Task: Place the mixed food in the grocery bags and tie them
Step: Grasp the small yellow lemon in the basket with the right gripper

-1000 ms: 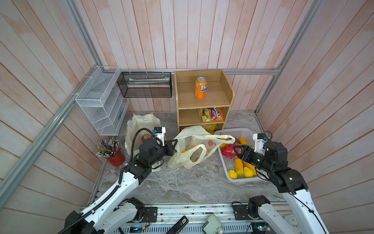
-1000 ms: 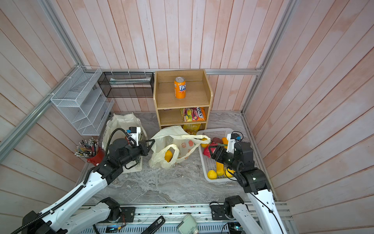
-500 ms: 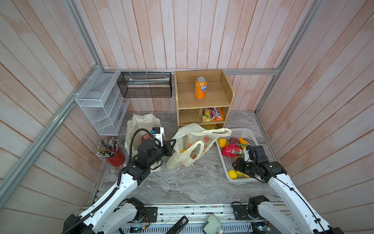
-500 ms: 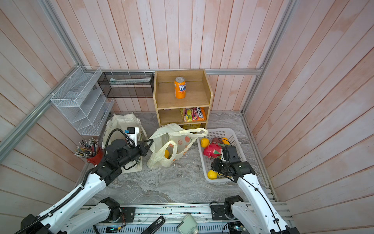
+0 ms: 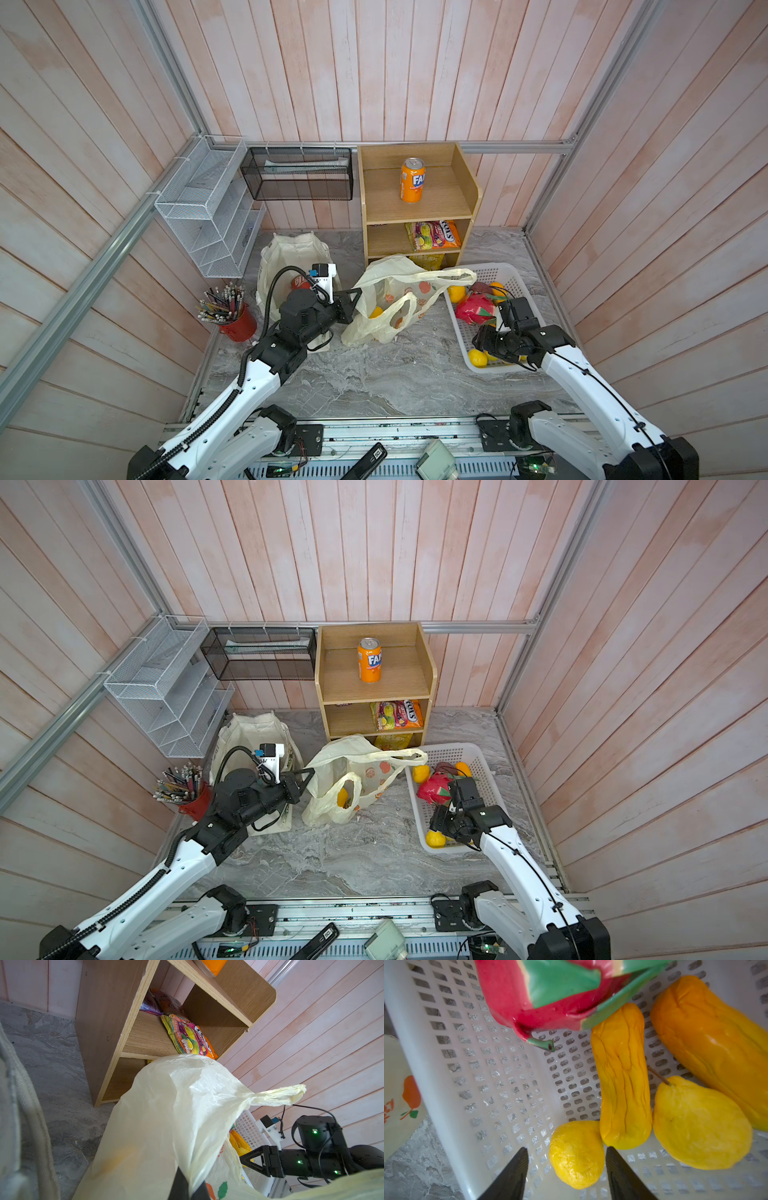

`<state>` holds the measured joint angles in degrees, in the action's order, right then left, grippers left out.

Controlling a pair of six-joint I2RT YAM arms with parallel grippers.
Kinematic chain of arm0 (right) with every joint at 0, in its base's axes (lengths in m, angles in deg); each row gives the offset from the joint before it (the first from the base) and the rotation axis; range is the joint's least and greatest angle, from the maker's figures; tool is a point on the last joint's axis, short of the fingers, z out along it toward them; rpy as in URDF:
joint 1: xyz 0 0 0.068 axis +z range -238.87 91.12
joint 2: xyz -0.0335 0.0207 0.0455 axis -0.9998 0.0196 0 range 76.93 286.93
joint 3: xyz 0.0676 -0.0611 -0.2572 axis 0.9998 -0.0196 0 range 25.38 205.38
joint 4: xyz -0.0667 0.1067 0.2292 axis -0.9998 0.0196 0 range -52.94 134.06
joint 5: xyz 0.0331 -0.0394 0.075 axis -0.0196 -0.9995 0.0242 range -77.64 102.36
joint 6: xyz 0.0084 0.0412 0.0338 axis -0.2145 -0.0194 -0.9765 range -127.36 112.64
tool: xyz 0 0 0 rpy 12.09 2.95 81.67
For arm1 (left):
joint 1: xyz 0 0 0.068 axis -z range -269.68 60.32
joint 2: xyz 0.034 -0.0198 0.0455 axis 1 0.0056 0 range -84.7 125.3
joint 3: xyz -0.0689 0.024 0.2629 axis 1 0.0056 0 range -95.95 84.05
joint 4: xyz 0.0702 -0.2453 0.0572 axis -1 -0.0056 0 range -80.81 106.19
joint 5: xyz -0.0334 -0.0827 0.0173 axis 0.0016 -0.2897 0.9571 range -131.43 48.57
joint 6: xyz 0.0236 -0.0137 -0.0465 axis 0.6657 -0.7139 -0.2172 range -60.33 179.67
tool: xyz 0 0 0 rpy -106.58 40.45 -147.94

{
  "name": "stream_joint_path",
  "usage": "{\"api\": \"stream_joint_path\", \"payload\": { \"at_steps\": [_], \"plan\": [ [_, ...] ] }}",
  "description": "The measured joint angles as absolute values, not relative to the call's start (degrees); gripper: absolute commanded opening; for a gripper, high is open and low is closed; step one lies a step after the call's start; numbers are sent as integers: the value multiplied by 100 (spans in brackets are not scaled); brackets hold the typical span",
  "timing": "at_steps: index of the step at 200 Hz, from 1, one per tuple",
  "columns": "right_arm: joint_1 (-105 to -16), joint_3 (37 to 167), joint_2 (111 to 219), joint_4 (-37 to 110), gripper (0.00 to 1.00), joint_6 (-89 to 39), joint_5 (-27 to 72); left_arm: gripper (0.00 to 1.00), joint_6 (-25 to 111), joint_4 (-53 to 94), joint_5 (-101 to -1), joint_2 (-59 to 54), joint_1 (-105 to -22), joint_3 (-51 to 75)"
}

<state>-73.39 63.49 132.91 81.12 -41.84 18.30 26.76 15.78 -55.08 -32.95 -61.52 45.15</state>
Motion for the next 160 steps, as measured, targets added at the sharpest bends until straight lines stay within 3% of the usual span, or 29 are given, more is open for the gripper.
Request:
{"api": "stream_joint_path", "payload": {
  "at_steps": [100, 160],
  "plan": [
    [-7175, 6224, 14194, 7828, 60, -4289, 1843, 0, 2711, 1581, -5619, -3428, -6265, 4598],
    [-7166, 6215, 14450, 7712, 43, -4228, 1860, 0, 2711, 1620, -5735, -3431, -6412, 4649]
  ]
}}
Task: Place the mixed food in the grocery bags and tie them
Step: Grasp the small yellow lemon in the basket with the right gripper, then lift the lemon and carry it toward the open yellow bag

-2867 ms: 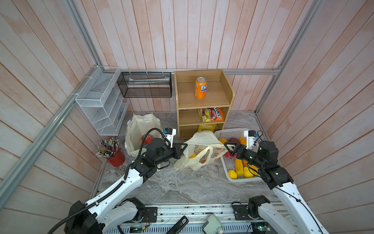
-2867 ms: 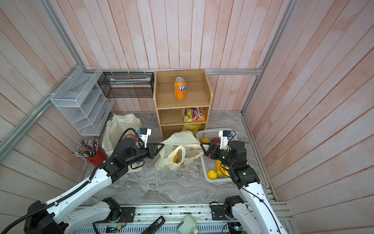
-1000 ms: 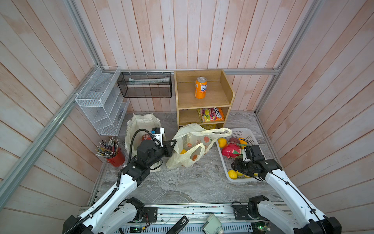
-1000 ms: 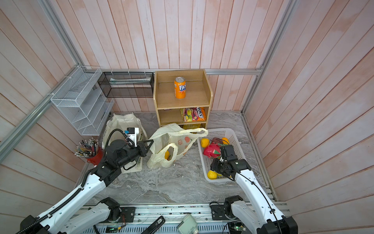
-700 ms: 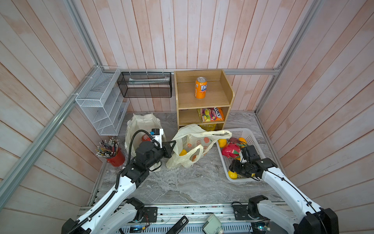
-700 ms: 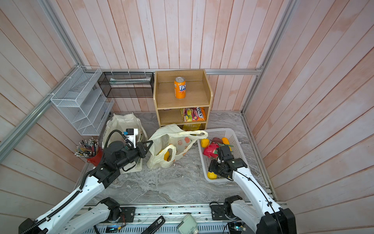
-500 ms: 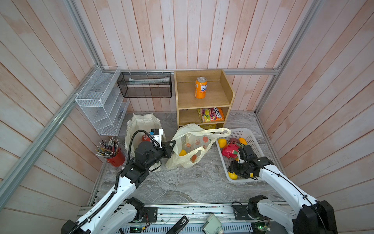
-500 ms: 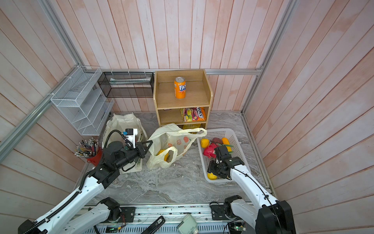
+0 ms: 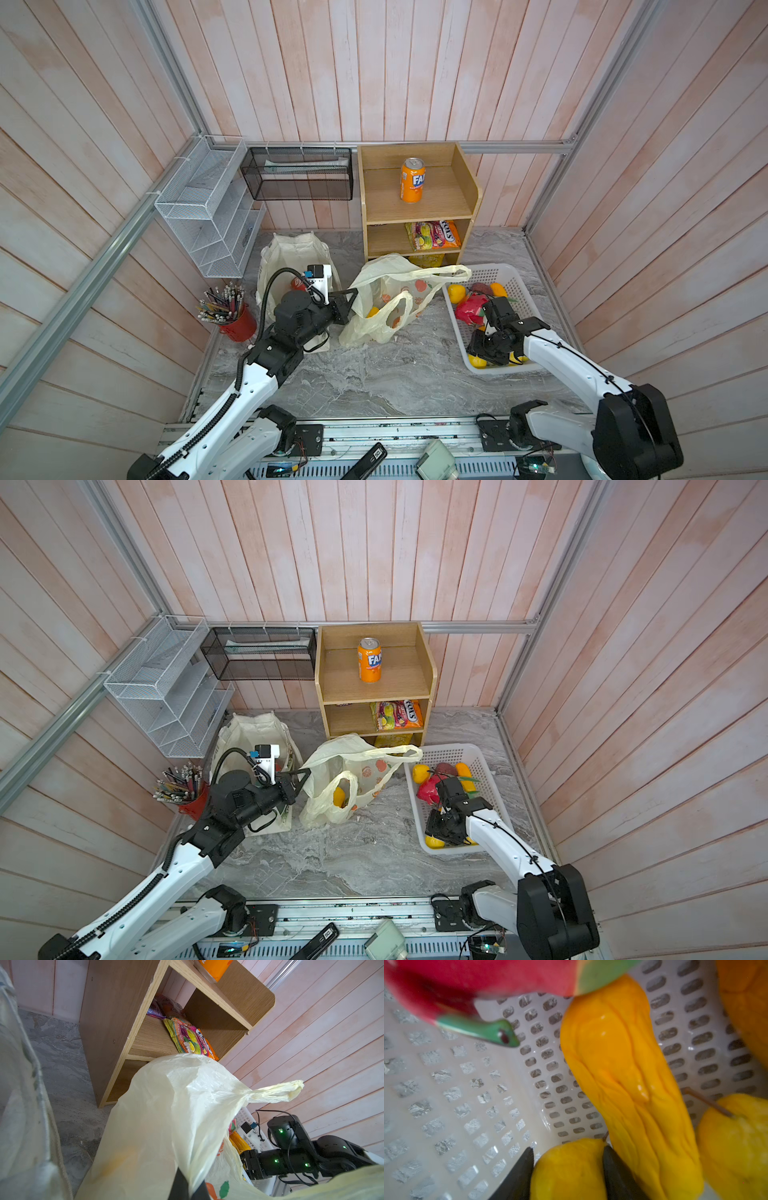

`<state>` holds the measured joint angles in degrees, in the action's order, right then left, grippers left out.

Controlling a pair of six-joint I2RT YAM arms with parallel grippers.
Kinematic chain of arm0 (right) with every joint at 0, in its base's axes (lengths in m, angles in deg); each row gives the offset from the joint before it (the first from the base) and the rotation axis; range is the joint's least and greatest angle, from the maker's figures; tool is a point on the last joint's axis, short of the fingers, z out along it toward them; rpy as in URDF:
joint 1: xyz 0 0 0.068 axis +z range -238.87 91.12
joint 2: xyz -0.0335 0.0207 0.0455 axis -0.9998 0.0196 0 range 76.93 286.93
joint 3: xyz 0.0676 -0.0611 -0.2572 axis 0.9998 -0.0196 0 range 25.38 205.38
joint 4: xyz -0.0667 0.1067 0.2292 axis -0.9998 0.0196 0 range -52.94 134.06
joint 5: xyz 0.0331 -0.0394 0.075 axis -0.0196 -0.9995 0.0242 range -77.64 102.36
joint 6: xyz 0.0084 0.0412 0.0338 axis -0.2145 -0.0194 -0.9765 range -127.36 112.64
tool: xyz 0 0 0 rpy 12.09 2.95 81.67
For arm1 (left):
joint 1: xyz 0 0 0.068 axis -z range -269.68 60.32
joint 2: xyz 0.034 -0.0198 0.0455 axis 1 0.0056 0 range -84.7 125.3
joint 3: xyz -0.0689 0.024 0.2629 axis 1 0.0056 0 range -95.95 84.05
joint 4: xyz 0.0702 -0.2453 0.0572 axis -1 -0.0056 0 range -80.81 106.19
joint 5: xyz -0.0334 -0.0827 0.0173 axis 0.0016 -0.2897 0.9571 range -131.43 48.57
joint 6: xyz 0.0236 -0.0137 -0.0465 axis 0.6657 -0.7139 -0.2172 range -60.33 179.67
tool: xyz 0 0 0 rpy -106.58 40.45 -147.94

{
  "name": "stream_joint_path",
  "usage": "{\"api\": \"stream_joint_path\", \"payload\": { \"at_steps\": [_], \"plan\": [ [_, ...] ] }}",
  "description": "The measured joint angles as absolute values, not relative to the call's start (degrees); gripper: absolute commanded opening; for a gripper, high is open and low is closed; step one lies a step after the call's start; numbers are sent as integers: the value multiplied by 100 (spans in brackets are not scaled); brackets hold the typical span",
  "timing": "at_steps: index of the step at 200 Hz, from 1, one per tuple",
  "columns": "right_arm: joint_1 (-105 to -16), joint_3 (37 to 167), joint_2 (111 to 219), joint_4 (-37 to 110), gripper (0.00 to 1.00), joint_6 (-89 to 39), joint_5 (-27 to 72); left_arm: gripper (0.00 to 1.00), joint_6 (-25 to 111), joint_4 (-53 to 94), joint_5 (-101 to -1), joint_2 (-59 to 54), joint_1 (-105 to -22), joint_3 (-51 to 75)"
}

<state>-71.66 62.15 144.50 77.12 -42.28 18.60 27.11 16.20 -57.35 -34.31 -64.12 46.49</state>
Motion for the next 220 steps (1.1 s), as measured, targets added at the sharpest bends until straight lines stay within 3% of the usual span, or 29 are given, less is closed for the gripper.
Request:
{"api": "stream_joint_path", "payload": {
  "at_steps": [49, 155, 220],
  "plan": [
    [-7166, 6241, 14072, 7790, 24, -4254, 1836, 0, 2709, 1620, -5790, -3428, -6429, 4649],
    [-7494, 7011, 13259, 7821, 23, -4344, 1611, 0, 2709, 1618, -5836, -3337, -6429, 4649],
    [-7520, 7487, 13009, 7478, 23, -4381, 2512, 0, 2709, 1611, -5873, -3236, -6429, 4646]
  ]
}}
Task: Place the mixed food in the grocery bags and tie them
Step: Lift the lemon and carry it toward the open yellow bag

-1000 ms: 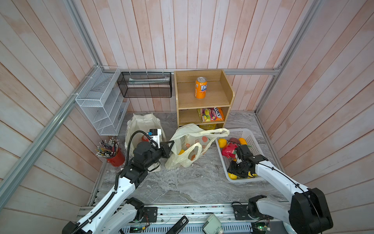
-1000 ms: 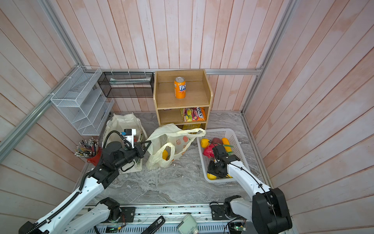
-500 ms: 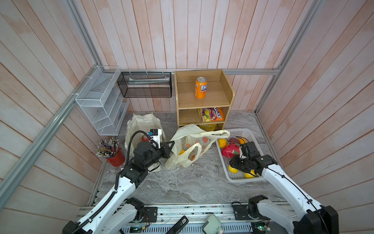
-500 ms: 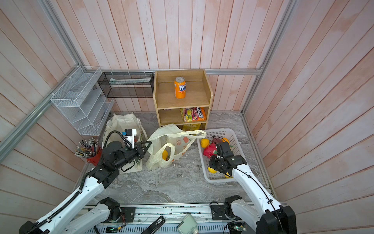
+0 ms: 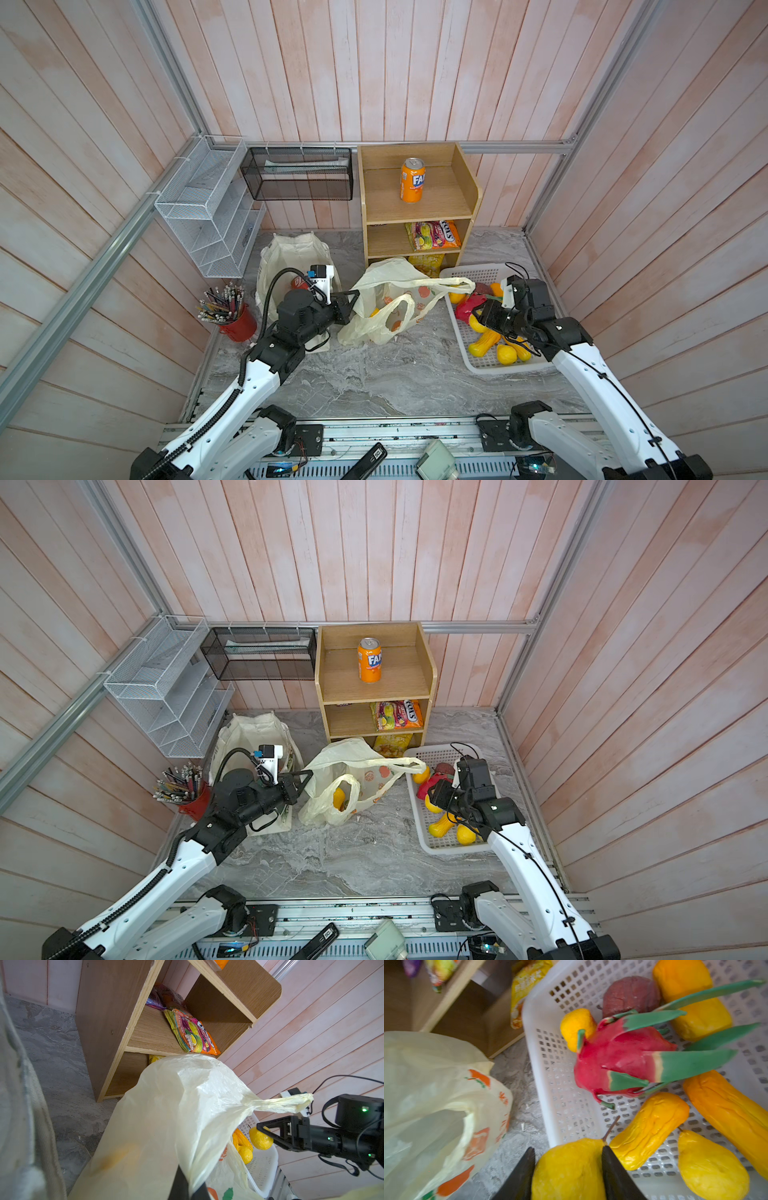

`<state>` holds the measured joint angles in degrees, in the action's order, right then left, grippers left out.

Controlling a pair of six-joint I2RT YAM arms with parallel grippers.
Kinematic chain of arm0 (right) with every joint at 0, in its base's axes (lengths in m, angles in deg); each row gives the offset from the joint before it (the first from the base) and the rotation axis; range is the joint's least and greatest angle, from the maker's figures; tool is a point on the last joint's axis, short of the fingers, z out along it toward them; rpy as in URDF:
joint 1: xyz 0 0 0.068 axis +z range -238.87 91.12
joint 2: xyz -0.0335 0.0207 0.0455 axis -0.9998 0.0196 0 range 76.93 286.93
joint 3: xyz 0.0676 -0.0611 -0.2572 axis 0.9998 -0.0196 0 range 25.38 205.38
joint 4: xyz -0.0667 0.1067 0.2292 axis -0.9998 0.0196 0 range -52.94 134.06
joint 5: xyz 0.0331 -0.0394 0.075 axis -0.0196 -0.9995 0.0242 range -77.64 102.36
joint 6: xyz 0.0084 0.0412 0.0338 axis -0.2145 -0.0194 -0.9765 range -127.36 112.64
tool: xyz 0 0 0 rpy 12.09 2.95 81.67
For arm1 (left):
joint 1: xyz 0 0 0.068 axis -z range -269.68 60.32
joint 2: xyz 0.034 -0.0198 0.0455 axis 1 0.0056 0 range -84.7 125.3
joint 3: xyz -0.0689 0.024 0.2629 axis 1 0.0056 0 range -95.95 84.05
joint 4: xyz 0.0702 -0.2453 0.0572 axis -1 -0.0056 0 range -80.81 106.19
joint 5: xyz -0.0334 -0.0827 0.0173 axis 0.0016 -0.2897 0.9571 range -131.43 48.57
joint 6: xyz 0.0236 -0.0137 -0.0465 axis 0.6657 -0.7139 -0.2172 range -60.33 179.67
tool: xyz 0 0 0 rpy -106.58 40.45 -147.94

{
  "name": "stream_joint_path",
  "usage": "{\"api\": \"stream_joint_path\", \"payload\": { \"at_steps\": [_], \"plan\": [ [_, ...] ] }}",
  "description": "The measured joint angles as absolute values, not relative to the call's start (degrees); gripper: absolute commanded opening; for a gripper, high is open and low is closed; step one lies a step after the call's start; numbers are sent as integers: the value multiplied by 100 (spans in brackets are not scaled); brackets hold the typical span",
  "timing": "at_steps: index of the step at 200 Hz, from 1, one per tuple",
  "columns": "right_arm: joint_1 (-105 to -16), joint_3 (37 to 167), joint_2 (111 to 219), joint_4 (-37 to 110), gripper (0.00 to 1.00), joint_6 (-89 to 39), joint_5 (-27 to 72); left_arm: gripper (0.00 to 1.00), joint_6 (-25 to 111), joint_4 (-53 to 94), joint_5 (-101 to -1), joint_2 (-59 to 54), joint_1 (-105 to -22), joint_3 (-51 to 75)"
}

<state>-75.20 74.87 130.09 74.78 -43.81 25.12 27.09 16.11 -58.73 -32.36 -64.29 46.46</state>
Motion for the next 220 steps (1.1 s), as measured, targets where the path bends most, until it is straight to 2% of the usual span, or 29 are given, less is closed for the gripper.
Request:
{"api": "stream_joint_path", "payload": {
  "at_steps": [41, 97, 153, 220],
  "plan": [
    [-7050, 7922, 12992, 7124, 23, -4385, 3351, 0, 2707, 1613, -5899, -3144, -6429, 4646],
    [-5931, 7900, 12994, 6352, 23, -4735, 3515, 0, 2681, 1616, -5919, -2943, -6429, 4572],
    [-5890, 7094, 12402, 5784, 23, -5205, 3493, 0, 2442, 1710, -5947, -2801, -6429, 4504],
    [-5890, 6322, 10981, 6002, 23, -5677, 3519, 0, 2180, 1854, -5936, -2580, -6425, 4364]
  ]
}}
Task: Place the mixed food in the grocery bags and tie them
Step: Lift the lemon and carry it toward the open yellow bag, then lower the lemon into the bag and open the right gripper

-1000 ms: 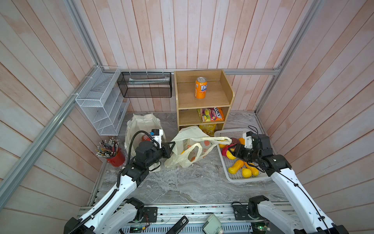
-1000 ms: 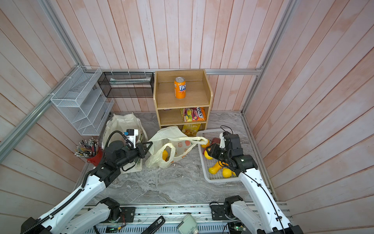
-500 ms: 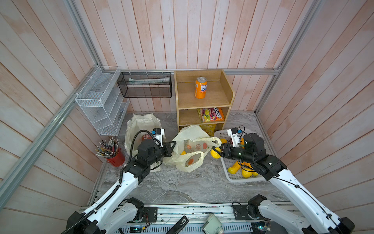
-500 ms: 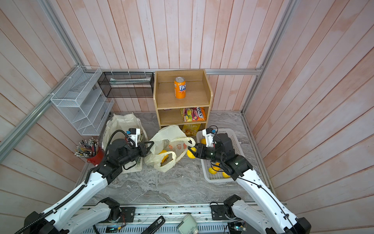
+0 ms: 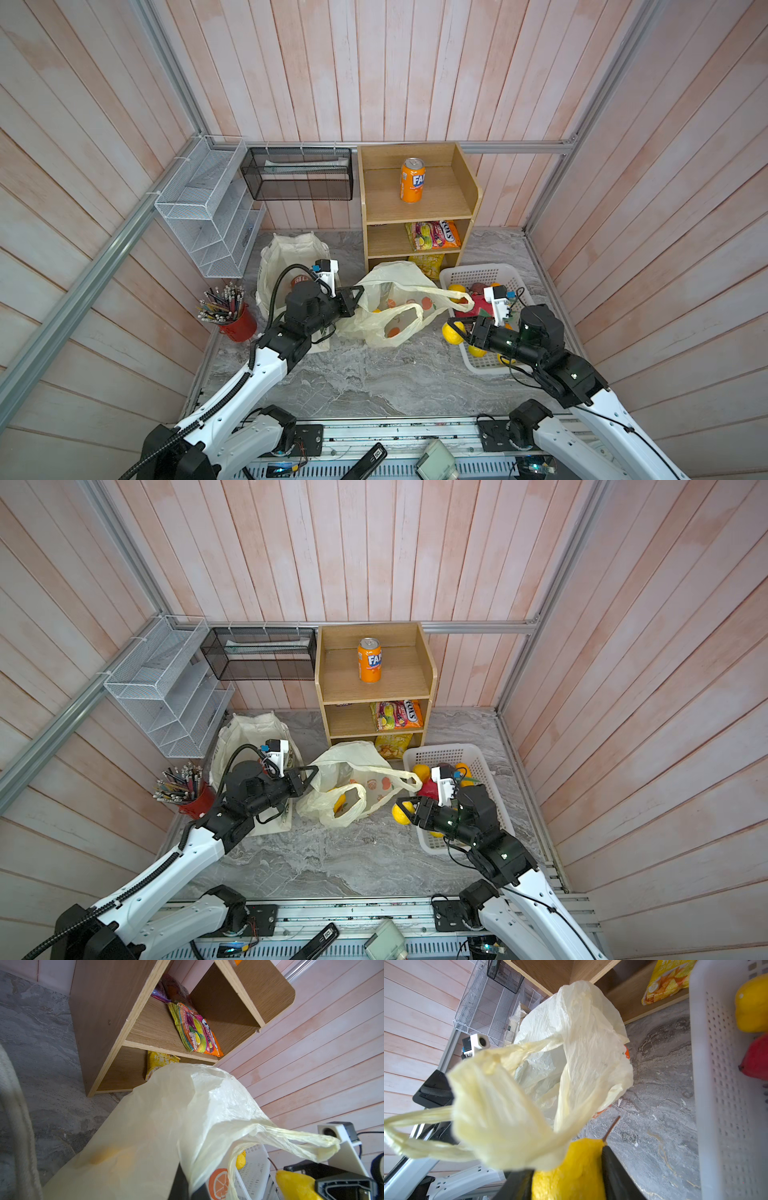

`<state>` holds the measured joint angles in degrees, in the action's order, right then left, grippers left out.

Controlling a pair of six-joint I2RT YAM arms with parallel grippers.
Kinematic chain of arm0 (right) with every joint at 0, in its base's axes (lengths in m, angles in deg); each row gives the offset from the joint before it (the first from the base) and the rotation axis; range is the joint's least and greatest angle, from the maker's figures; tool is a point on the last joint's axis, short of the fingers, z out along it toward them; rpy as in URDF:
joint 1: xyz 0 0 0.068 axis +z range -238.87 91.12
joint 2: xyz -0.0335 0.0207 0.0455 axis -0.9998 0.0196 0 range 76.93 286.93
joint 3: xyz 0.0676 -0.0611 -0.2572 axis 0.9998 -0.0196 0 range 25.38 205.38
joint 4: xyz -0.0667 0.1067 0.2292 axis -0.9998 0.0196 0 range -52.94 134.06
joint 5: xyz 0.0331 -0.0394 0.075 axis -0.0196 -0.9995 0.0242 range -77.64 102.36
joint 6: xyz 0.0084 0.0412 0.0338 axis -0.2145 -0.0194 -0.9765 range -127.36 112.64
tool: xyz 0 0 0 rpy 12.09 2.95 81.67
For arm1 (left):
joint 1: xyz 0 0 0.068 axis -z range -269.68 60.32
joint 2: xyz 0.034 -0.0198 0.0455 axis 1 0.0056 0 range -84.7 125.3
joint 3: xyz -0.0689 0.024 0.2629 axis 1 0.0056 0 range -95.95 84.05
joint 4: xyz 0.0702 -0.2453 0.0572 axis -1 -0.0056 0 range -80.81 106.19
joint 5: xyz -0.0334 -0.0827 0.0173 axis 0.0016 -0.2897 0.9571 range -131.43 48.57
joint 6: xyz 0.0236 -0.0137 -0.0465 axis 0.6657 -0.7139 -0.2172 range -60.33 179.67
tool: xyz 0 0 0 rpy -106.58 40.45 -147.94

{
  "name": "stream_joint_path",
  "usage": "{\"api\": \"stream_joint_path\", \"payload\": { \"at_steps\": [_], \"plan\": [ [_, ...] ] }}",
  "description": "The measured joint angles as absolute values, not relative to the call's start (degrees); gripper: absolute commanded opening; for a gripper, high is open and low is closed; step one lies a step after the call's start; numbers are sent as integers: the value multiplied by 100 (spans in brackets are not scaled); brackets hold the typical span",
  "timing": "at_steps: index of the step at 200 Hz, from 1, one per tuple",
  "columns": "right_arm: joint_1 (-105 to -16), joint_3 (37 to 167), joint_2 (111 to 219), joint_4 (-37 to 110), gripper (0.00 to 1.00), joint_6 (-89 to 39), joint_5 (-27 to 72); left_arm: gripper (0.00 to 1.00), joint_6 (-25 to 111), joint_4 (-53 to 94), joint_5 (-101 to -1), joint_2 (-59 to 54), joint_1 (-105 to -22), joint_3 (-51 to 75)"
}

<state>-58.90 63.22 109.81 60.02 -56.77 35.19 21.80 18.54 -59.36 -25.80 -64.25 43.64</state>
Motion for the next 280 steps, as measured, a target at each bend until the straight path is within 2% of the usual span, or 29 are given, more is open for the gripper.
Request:
{"api": "stream_joint_path", "payload": {
  "at_steps": [33, 67, 145, 184, 199, 217, 237, 252, 280],
  "plan": [
    [-5890, 6051, 10612, 6134, 23, -5902, 3543, 0, 2145, 1900, -5912, -2403, -6377, 4238],
    [-5877, 6025, 10918, 5786, 23, -6009, 3631, 0, 2145, 1989, -5888, -2290, -6230, 4185],
    [-5844, 6449, 12909, 4088, 24, -5955, 3532, 0, 2134, 2009, -5739, -2211, -5872, 4074],
    [-5529, 6851, 14078, 3360, 28, -5834, 3334, 0, 2095, 2018, -5715, -2163, -5857, 4002],
    [-5328, 7004, 14448, 3181, 34, -5789, 3266, 0, 2084, 2035, -5702, -2091, -5852, 3965],
    [-5175, 7148, 14824, 2999, 57, -5738, 3211, 0, 2082, 2086, -5704, -1995, -5848, 3927],
    [-5099, 7389, 15296, 2875, 72, -5657, 3174, 0, 2084, 2136, -5707, -1925, -5848, 3925],
    [-5075, 7555, 15595, 2849, 77, -5550, 3172, 0, 2084, 2153, -5709, -1894, -5848, 3925],
    [-5070, 7642, 15748, 2868, 79, -5428, 3141, 0, 2086, 2184, -5709, -1879, -5850, 3925]
  ]
}}
